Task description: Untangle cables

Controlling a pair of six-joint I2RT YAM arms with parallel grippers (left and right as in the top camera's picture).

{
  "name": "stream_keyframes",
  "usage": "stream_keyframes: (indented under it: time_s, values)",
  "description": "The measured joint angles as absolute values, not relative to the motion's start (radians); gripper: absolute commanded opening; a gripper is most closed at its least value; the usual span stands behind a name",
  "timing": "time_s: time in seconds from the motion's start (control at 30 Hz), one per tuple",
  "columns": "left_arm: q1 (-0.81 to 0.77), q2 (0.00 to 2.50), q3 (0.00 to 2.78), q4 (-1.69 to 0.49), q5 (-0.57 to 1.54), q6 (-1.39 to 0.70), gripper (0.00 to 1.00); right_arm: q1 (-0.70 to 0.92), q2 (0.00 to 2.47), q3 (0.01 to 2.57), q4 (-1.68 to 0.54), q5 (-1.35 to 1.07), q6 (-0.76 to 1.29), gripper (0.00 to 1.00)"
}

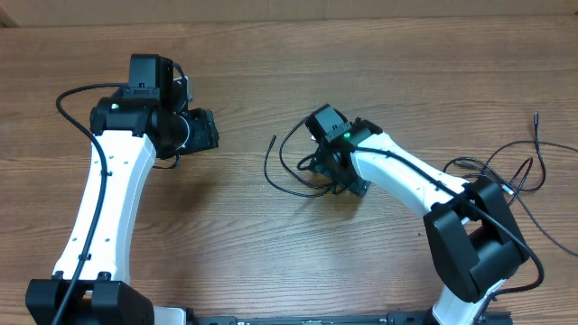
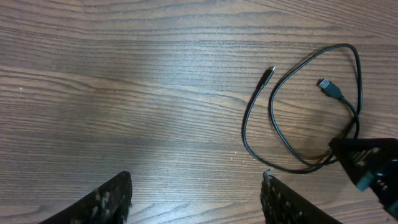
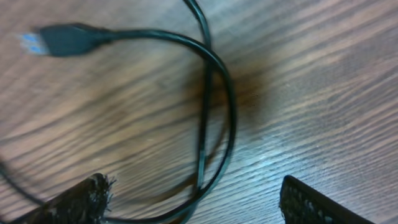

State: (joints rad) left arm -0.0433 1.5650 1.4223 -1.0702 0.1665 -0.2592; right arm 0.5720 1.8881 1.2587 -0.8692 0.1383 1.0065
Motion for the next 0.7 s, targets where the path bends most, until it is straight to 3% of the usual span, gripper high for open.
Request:
stream_keyframes:
  time_s: [0.2, 0.37, 0.6, 0.7]
  values:
    - [-0.043, 1.565, 1.422, -1.070, 0.167, -0.259, 0.67, 0.572, 1.888, 1.185, -0.787, 0.138, 1.029, 0.84]
    - [-0.043, 1.565, 1.422, -1.070, 0.167, -0.259, 0.67, 0.572, 1.888, 1.184, -0.778, 0.138, 1.041, 0.65]
    - [-0.043, 1.565, 1.422, -1.070, 0.163, -0.259, 0.67, 0.588, 1.888, 1.152, -0.756, 0.140, 1.055, 0.53]
    - [-0.043, 1.565, 1.422, -1.070, 0.162, -0.259, 0.67, 0.598, 1.876, 1.129, -0.738, 0.155, 1.076, 0.38]
